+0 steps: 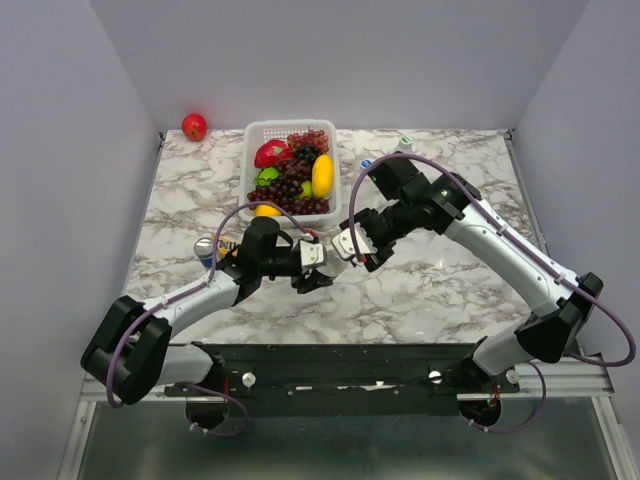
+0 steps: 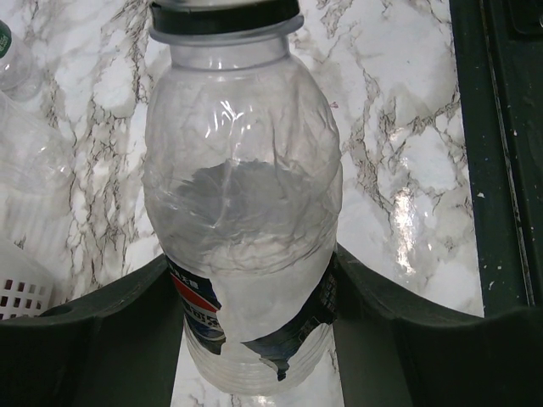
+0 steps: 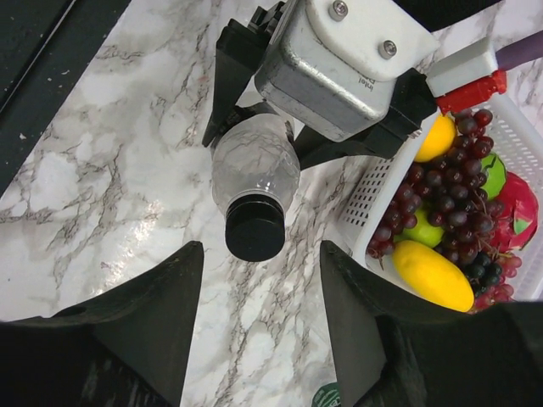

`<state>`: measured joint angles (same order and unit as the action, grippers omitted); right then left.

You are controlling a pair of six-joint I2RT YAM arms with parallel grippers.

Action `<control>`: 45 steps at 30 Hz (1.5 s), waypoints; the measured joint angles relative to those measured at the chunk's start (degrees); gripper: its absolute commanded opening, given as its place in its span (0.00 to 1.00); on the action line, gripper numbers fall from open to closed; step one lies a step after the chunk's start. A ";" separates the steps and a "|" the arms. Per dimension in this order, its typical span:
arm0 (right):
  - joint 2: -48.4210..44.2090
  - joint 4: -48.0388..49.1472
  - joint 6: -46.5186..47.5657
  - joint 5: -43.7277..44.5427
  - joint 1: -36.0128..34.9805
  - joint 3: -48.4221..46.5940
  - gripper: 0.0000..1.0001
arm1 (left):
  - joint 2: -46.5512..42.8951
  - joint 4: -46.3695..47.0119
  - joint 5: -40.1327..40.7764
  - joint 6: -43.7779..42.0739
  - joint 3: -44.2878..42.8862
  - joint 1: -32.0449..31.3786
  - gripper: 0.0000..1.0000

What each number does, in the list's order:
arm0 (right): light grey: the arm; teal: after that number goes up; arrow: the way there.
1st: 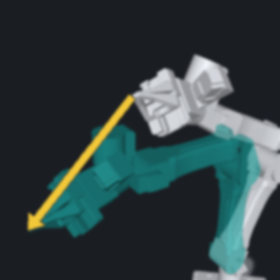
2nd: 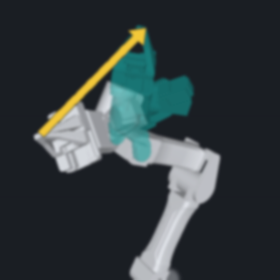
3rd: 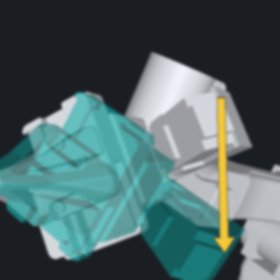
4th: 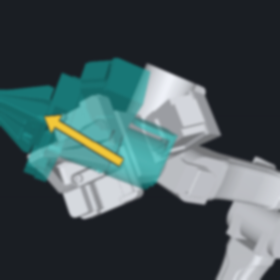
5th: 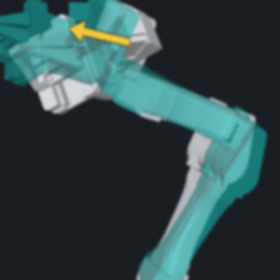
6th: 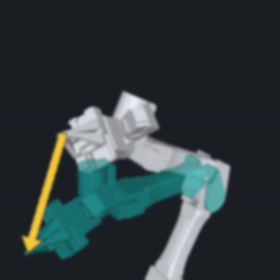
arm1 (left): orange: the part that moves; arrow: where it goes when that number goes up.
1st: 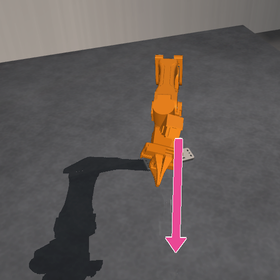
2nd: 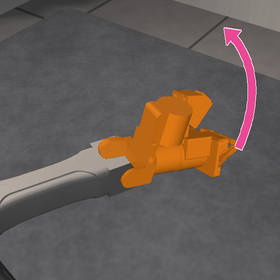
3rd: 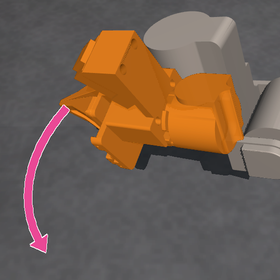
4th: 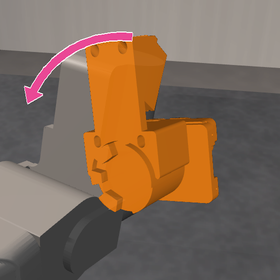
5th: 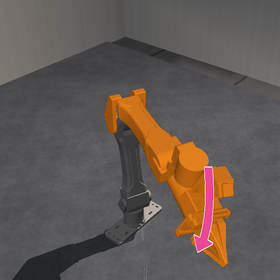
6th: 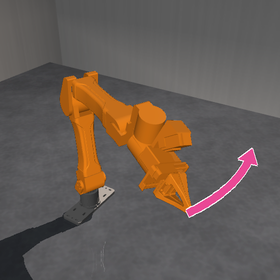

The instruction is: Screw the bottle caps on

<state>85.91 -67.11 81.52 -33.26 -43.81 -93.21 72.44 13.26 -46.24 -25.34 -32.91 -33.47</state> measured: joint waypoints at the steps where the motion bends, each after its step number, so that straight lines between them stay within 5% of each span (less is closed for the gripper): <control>1: 0.24 -0.26 0.42 -0.09 0.00 -0.07 0.62 | 0.00 -0.17 -0.04 -0.22 -0.09 0.00 0.00; 36: 4.39 -3.28 3.48 -1.64 0.00 -1.88 0.43 | -1.01 -2.25 -0.94 -1.11 -0.46 0.04 0.00; 45: 5.22 -3.13 -0.44 -1.86 0.17 -2.99 0.10 | -0.72 -2.64 0.26 -0.22 -1.16 0.04 0.00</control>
<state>91.13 -70.24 81.08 -35.11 -43.64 -96.20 71.72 10.61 -45.98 -25.56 -34.06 -33.43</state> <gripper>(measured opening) 0.397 0.678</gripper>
